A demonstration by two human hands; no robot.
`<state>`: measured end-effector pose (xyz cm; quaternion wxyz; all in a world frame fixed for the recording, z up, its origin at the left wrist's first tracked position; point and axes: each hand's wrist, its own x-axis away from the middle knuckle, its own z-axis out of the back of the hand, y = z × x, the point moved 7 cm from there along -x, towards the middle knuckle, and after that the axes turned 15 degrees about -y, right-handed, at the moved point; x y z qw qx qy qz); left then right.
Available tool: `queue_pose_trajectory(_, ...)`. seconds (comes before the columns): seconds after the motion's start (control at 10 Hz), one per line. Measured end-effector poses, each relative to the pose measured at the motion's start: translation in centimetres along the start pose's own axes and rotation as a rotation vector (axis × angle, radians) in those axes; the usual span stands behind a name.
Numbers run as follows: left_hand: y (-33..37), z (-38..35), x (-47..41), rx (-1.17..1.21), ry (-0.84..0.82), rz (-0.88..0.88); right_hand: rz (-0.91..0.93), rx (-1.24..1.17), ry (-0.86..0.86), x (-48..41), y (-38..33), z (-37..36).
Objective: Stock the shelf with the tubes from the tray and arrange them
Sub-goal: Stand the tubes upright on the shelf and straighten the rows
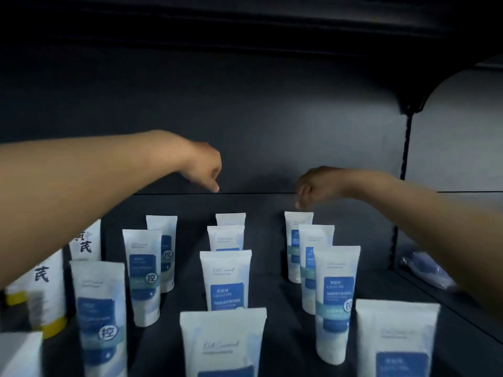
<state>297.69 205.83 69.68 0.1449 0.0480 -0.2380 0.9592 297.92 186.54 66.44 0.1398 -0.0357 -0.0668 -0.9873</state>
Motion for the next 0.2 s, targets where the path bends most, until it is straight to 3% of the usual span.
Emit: queue_pose_trajectory(0.2, 0.0, 3.4, 5.5, 0.037, 0.176, 0.081, -0.066, 0.010, 0.020, 4.2, -1.2, 2.5)
